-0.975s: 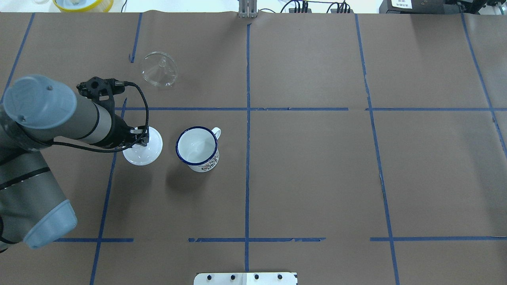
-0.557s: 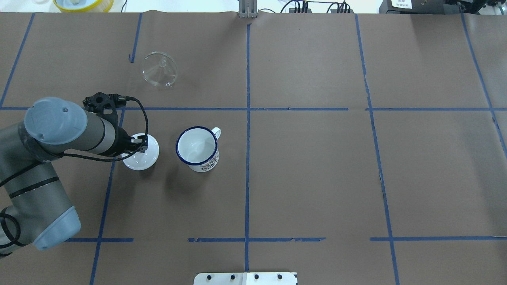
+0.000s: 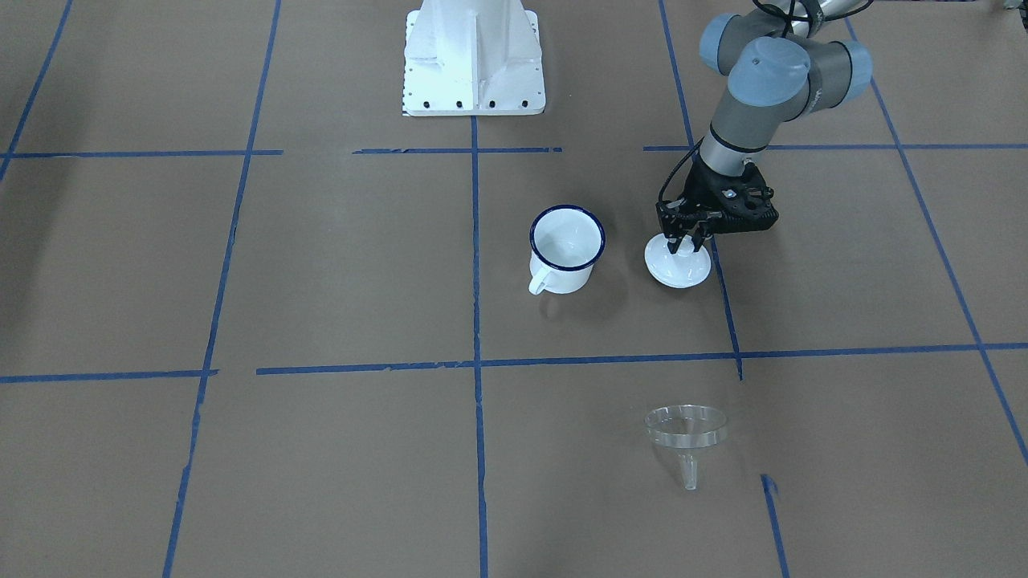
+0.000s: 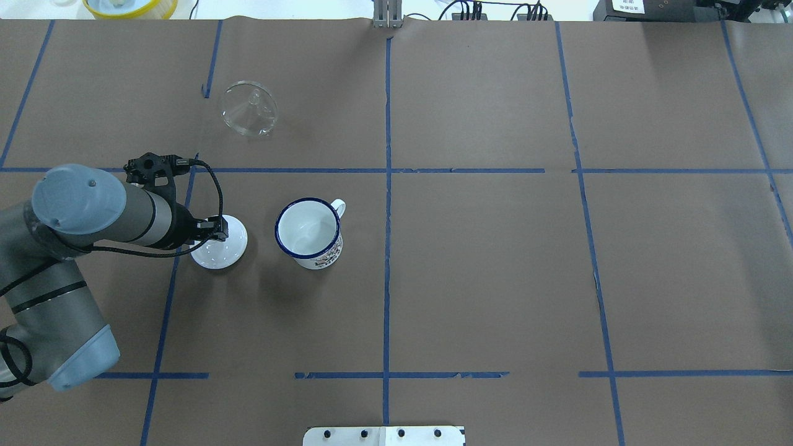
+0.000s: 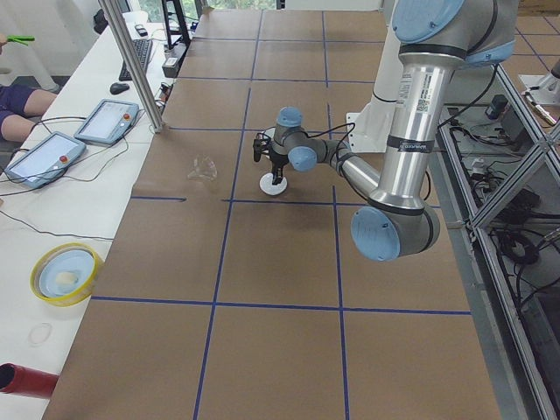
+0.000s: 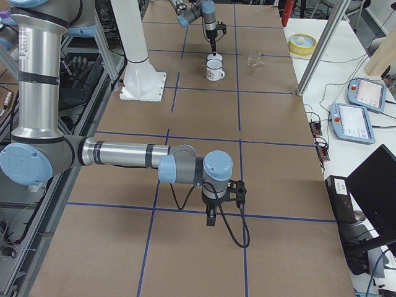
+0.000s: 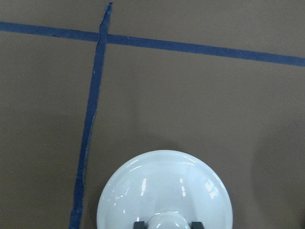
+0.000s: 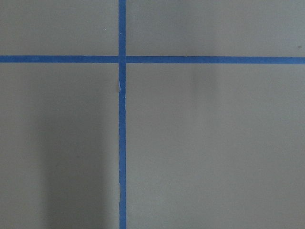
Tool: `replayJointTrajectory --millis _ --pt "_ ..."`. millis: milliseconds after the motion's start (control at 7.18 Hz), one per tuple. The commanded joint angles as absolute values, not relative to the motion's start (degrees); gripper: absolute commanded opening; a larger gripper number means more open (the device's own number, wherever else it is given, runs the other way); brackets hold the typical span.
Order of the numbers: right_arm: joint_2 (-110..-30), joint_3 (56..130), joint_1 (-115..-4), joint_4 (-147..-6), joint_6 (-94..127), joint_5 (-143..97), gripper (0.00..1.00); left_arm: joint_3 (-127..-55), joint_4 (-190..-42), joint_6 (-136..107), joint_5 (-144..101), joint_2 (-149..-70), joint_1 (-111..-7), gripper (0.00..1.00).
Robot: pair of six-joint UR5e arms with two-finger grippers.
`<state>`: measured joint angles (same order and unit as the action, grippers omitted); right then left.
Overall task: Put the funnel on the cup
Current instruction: 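Release the lid and move the left gripper to the glass funnel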
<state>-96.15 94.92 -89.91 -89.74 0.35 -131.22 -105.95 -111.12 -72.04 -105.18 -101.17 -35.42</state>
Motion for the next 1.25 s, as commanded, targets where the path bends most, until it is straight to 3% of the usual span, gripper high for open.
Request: replayJointTrajectory --millis 0,418,836,1115 --pt "-96.2 94.9 -89.9 -89.7 0.4 -131.2 1.0 -106.5 -110.6 -72.1 -105.6 -101.7 -35.8 1.0" --pt "-96.2 94.9 -89.9 -89.7 0.4 -131.2 1.0 -105.7 -102.9 -79.8 -107.7 -110.4 -41.9 1.0" --pt "-96.2 94.9 -89.9 -89.7 0.4 -131.2 1.0 -96.8 -102.2 -100.6 -107.5 -121.0 -43.8 1.0" --pt "-96.2 94.9 -89.9 -89.7 0.4 -131.2 1.0 -90.8 -108.6 -112.7 -98.9 -123.8 -43.6 1.0"
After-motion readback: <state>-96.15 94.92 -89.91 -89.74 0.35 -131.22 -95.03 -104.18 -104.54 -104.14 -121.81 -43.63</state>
